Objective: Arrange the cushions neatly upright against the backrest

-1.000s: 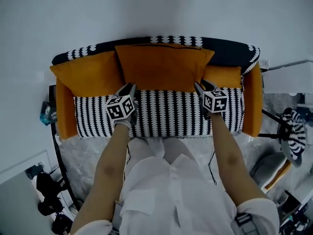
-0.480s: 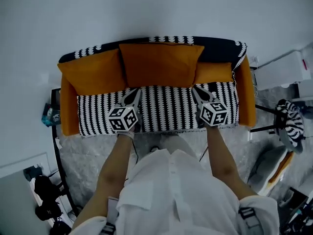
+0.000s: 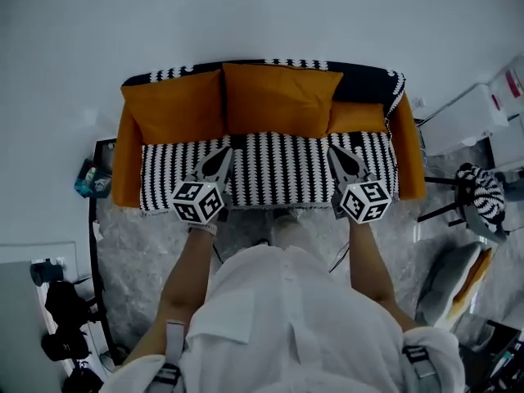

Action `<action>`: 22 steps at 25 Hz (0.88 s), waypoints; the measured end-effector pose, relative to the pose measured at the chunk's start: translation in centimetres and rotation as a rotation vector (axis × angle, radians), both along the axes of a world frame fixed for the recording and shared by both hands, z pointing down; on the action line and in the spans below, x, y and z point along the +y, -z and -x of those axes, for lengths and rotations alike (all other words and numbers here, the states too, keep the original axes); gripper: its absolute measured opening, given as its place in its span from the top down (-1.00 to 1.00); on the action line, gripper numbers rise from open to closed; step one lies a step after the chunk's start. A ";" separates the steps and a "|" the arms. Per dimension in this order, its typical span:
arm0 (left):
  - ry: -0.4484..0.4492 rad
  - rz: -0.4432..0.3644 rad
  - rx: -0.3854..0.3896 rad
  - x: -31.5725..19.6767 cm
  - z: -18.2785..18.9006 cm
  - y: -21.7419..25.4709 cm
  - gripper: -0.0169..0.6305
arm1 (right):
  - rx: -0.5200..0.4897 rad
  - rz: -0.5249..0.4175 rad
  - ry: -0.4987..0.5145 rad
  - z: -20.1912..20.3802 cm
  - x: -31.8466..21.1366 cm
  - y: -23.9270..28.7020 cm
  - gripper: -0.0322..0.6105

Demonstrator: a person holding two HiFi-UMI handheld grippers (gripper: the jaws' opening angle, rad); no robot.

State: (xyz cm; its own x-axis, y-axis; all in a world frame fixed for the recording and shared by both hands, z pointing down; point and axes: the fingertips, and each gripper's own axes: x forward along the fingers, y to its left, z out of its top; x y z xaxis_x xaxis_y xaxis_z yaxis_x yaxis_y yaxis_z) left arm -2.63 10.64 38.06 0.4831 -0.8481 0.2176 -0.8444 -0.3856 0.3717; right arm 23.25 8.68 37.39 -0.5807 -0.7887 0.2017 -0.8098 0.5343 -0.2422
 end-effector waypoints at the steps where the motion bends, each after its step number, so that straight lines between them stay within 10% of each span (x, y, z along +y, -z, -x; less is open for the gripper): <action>1: -0.004 -0.012 -0.011 1.0 0.3 0.4 0.91 | 0.006 -0.022 -0.002 0.1 1.2 0.6 0.88; 22: -0.045 -0.146 -0.086 12.8 -2.9 6.1 0.91 | 0.063 -0.152 -0.033 -4.2 12.5 6.5 0.88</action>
